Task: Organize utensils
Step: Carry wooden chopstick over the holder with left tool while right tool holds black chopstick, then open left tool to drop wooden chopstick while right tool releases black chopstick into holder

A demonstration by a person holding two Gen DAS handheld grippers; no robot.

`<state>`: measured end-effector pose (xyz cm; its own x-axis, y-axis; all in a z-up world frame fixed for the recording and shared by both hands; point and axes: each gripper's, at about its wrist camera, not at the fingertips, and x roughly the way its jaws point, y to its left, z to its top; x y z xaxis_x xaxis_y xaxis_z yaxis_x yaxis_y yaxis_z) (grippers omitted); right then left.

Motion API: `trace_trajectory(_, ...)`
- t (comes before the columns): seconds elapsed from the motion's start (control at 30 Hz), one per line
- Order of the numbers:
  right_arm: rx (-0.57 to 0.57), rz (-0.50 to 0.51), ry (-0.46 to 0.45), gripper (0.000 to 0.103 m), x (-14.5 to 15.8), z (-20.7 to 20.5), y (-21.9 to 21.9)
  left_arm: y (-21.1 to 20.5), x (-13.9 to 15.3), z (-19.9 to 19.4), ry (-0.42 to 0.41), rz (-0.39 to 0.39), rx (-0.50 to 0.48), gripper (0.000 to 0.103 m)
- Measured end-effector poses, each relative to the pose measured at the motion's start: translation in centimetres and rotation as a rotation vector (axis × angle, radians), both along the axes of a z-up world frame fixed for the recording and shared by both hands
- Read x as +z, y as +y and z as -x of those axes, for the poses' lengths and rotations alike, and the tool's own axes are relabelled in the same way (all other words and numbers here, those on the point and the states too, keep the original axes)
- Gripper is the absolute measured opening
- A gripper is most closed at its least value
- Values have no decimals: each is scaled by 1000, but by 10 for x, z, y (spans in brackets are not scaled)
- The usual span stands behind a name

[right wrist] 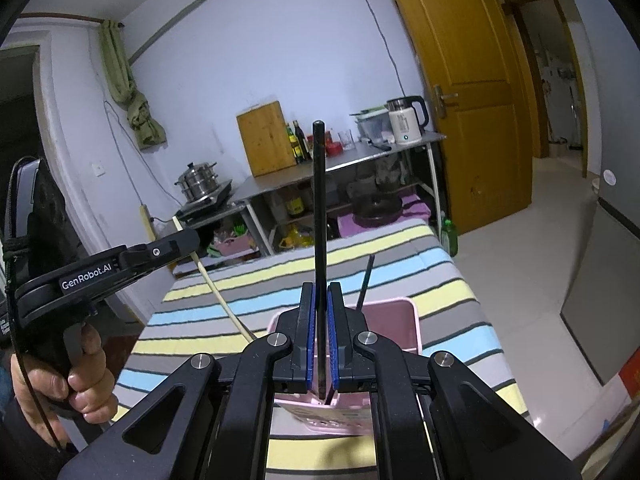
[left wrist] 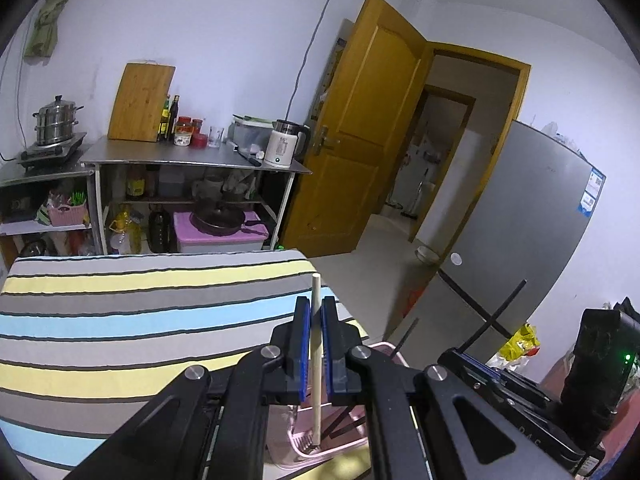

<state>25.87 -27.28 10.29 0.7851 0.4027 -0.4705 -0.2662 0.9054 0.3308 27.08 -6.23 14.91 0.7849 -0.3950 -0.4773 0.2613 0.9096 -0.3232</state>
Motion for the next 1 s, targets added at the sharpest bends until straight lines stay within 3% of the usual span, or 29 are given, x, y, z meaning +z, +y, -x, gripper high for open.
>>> trace_trajectory(0.43, 24, 24, 96, 6, -37, -13, 11, -1, -49, -4, 74, -19, -30, 6)
trace_trajectory(0.6, 28, 26, 120, 6, -42, -15, 11, 3, -50, 0, 84, -15, -33, 6)
trace_trajectory(0.73, 20, 32, 106, 14, -37, -10, 10, 7, -45, 9, 72, -19, -32, 6)
trace_trajectory(1.0, 11, 23, 82, 15, -26, 4, 5, 23, -26, 37, 29, -18, -12, 6)
